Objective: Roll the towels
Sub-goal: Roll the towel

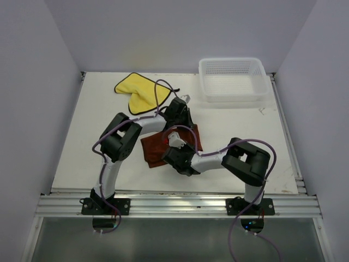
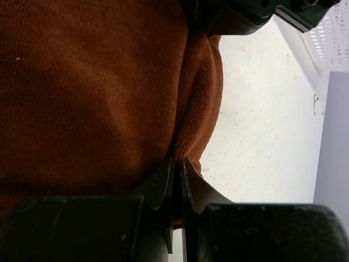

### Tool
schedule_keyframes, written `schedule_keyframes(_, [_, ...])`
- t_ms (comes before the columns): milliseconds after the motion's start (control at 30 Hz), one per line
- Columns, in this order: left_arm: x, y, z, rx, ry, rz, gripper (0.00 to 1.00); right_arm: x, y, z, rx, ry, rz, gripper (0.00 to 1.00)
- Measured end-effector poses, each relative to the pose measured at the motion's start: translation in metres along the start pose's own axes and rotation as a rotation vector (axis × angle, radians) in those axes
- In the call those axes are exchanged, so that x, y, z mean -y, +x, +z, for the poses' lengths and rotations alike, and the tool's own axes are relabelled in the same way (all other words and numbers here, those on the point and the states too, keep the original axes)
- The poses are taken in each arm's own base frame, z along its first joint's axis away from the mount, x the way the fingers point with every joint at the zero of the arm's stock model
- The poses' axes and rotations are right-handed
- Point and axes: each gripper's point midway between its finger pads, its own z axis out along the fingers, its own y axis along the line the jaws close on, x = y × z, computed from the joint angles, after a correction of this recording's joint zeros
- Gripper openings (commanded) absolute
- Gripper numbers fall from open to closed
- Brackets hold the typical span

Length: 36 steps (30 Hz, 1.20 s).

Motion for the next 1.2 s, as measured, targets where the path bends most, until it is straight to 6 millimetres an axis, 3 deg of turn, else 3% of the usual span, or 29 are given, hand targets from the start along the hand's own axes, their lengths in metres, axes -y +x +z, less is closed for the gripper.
schedule_keyframes(467, [-0.009, -0.001, -0.007, 0.03, 0.006, 0.032, 0.0, -0.004, -0.001, 0.003, -0.015, 0.027, -0.058, 0.01])
schedule_keyframes(600, [-0.015, 0.0, -0.013, 0.043, -0.009, 0.047, 0.0, -0.004, -0.001, 0.003, -0.016, 0.023, -0.061, 0.13])
schedule_keyframes(867, [-0.022, 0.005, -0.022, 0.074, -0.012, 0.07, 0.0, -0.009, -0.001, -0.005, -0.037, -0.096, -0.031, 0.27])
schedule_keyframes(1000, [-0.022, 0.005, -0.023, 0.086, -0.017, 0.085, 0.0, -0.009, -0.002, -0.009, -0.049, -0.142, 0.006, 0.3])
schedule_keyframes(1200, [-0.024, 0.004, -0.022, 0.106, -0.032, 0.111, 0.0, 0.0, -0.007, -0.02, -0.05, -0.22, 0.109, 0.43])
